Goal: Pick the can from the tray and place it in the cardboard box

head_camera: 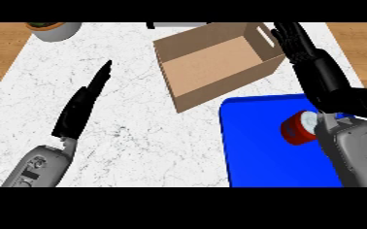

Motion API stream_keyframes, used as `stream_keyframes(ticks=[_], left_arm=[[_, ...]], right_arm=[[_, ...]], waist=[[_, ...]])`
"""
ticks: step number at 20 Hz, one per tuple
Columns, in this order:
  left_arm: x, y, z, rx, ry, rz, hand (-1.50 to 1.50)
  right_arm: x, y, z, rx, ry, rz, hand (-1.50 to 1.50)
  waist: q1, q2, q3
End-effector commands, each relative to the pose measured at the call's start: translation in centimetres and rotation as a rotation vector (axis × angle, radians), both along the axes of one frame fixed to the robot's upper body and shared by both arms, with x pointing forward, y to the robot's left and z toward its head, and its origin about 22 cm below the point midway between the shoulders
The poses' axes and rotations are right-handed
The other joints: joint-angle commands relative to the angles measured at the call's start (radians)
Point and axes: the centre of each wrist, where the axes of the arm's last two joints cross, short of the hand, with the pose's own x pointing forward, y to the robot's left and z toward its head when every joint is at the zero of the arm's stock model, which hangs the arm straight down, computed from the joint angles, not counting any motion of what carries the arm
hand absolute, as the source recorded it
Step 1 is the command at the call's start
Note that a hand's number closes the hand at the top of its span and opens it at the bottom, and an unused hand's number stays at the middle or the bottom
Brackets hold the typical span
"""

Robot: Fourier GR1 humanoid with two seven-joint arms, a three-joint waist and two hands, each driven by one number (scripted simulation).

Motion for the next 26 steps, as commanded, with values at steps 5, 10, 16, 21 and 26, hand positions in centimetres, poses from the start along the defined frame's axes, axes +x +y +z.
stream_keyframes(ticks=[5,10,16,21,26], left_arm=[[-1.0,10.1,-0.5,0.157,-0.011,0.401,0.0],[-2.7,10.1,-3.2,0.148,0.031,0.453,0.0],[-3.0,11.7,-2.2,0.15,0.049,0.439,0.0],[-2.1,10.7,-3.6,0.14,0.041,0.422,0.0],[-2.3,11.5,-3.4,0.142,0.039,0.431,0.0]], right_arm=[[-4.0,-8.5,-6.1,0.149,0.237,-0.082,-1.5],[-6.8,-14.2,-7.7,-0.579,0.189,-0.065,-1.5],[-11.4,-20.5,-14.6,-0.051,0.092,-0.038,-1.5],[-8.5,-24.7,-12.3,-0.331,0.011,-0.03,-1.5],[-6.8,-25.7,-7.4,-0.685,0.093,0.033,-1.5]], waist=[[-0.013,0.022,0.013],[-0.002,0.032,0.014],[0.011,0.028,0.016],[0.026,0.032,0.014],[0.027,0.028,0.011]])
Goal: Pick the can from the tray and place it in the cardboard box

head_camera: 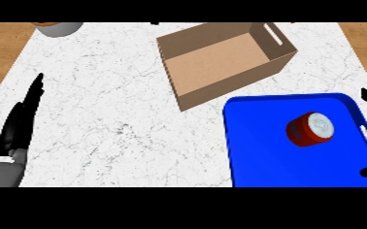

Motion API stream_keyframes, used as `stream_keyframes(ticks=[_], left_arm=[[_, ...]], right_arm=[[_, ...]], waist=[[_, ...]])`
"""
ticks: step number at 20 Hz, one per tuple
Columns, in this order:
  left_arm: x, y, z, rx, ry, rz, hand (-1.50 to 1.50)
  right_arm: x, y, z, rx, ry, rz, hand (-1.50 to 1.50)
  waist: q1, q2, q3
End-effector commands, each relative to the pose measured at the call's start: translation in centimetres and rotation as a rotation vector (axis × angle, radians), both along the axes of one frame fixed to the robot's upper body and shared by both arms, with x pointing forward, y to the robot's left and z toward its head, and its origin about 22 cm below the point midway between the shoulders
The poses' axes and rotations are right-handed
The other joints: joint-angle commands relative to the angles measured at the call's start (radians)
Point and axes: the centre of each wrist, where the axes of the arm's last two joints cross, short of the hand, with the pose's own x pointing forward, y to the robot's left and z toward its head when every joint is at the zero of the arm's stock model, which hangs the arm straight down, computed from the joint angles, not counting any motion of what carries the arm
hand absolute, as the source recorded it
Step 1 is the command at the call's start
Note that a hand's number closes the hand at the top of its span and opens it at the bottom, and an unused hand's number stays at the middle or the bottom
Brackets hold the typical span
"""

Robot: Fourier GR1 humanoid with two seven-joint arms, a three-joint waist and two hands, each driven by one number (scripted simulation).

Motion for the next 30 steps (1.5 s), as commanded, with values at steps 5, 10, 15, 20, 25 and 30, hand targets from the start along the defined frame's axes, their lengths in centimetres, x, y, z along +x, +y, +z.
stream_keyframes(ticks=[5,10,15,20,25,30], left_arm=[[0.8,-0.7,0.1,0.001,-0.004,-0.016,0.0],[-0.5,-0.1,-0.3,-0.02,-0.005,-0.002,0.0],[-1.9,0.7,-1.4,0.008,0.01,0.021,0.0],[-1.1,1.4,0.9,-0.008,0.014,0.017,0.0],[-0.2,1.8,-1.5,0.002,0.003,-0.003,0.0],[-0.6,1.7,1.1,-0.003,0.009,0.007,0.0]], right_arm=[[4.4,1.2,3.7,-0.351,0.165,0.149,-1.5],[6.3,5.0,3.1,-0.5,0.25,0.206,-1.5],[7.3,8.3,2.1,-0.526,0.325,0.238,-1.5],[8.5,8.4,2.8,-0.571,0.326,0.215,-1.5],[8.9,9.3,1.8,-0.571,0.318,0.232,-1.5],[9.0,10.7,1.7,-0.538,0.32,0.246,-1.5]], waist=[[0.008,-0.001,-0.002],[0.004,-0.005,-0.002],[-0.01,-0.006,-0.003],[-0.009,-0.006,-0.002],[-0.014,-0.005,-0.002],[-0.012,-0.007,-0.002]])
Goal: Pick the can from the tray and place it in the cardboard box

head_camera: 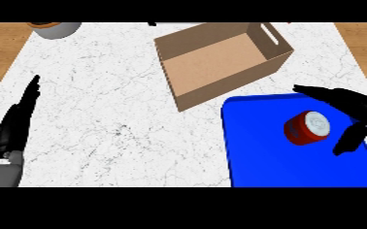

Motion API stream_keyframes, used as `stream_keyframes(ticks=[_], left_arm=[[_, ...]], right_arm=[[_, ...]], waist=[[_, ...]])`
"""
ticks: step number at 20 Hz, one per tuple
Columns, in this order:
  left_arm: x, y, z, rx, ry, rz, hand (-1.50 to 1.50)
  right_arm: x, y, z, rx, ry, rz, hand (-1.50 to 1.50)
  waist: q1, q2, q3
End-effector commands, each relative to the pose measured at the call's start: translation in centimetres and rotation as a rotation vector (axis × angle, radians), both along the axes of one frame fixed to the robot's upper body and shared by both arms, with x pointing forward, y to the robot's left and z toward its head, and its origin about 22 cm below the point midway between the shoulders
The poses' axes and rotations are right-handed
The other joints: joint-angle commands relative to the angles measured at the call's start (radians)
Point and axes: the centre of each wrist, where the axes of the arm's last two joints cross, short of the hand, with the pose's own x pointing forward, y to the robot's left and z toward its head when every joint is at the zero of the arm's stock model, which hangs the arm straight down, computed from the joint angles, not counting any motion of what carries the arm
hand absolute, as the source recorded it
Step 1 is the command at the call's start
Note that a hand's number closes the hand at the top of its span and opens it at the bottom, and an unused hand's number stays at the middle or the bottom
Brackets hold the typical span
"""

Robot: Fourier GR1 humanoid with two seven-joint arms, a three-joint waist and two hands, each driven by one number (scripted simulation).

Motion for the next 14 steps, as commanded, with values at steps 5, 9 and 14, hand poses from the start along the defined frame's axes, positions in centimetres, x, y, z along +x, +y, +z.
stream_keyframes(ticks=[5,9,14], left_arm=[[-1.5,0.5,0.0,0.002,-0.003,0.01,0.0],[-0.4,-1.0,1.1,0.002,-0.014,-0.013,0.0],[-0.5,-1.0,-0.9,0.01,-0.011,0.001,0.0]], right_arm=[[-2.0,0.6,-0.1,0.071,0.021,0.074,-1.5],[-1.5,2.7,0.3,0.094,-0.015,0.094,-1.5],[-1.9,3.2,-0.4,0.037,0.033,0.098,-1.5]], waist=[[-0.004,-0.002,0.0],[-0.001,-0.002,0.0],[0.0,0.0,0.0]])
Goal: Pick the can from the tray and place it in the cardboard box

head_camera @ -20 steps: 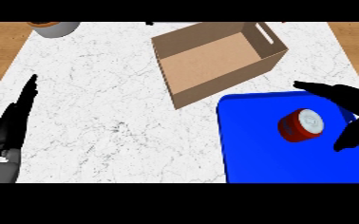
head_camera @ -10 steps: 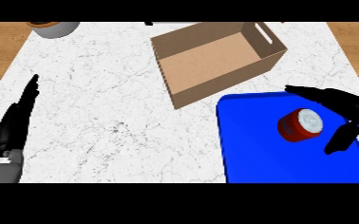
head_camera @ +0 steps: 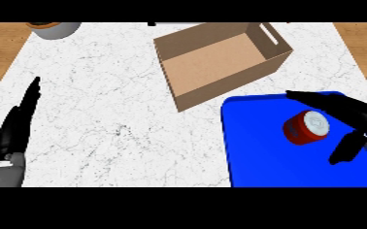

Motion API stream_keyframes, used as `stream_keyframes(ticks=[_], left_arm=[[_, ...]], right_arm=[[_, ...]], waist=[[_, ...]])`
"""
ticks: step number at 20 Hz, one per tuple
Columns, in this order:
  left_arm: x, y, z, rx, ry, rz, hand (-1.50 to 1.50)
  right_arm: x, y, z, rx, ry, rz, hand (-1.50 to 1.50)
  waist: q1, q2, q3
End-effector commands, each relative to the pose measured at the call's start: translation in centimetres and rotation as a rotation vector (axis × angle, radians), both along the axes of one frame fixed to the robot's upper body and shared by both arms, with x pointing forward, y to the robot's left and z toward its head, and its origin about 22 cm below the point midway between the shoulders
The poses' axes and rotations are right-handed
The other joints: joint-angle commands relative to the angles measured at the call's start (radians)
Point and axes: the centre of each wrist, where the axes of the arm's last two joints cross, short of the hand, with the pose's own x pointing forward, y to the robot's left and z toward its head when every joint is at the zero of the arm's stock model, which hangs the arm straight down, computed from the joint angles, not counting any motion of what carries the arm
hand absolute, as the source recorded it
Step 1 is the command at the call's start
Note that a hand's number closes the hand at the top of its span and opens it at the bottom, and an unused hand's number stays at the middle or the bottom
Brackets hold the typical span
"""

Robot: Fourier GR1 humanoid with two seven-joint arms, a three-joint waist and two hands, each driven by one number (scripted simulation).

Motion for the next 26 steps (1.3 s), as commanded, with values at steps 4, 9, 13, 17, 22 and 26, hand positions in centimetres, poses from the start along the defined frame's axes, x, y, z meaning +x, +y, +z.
stream_keyframes(ticks=[4,9,13,17,22,26], left_arm=[[0.0,-0.2,-0.8,-0.01,-0.007,0.01,0.0],[0.3,0.6,-0.9,-0.005,-0.005,0.005,0.0],[0.8,0.5,0.1,-0.007,0.004,-0.005,0.0],[-0.6,1.6,-0.4,-0.017,0.011,-0.02,0.0],[-0.1,0.1,-0.3,0.022,-0.002,-0.013,0.0],[-1.1,1.9,0.0,0.026,0.011,0.012,0.0]], right_arm=[[-1.4,2.5,-1.4,-0.109,0.039,-0.016,-1.5],[-0.2,2.9,-2.2,-0.153,0.076,-0.03,-1.5],[0.3,4.0,-5.2,-0.132,-0.025,-0.068,1.5],[0.4,1.8,-4.6,-0.111,-0.179,-0.092,1.5],[0.3,1.9,-4.4,-0.137,-0.314,-0.113,1.5],[-1.0,2.4,-4.5,-0.194,-0.281,-0.533,1.5]], waist=[[-0.001,0.0,0.0],[0.003,0.002,0.0],[0.009,0.004,0.001],[0.011,0.003,0.001],[0.006,0.002,0.001],[-0.018,-0.005,-0.001]])
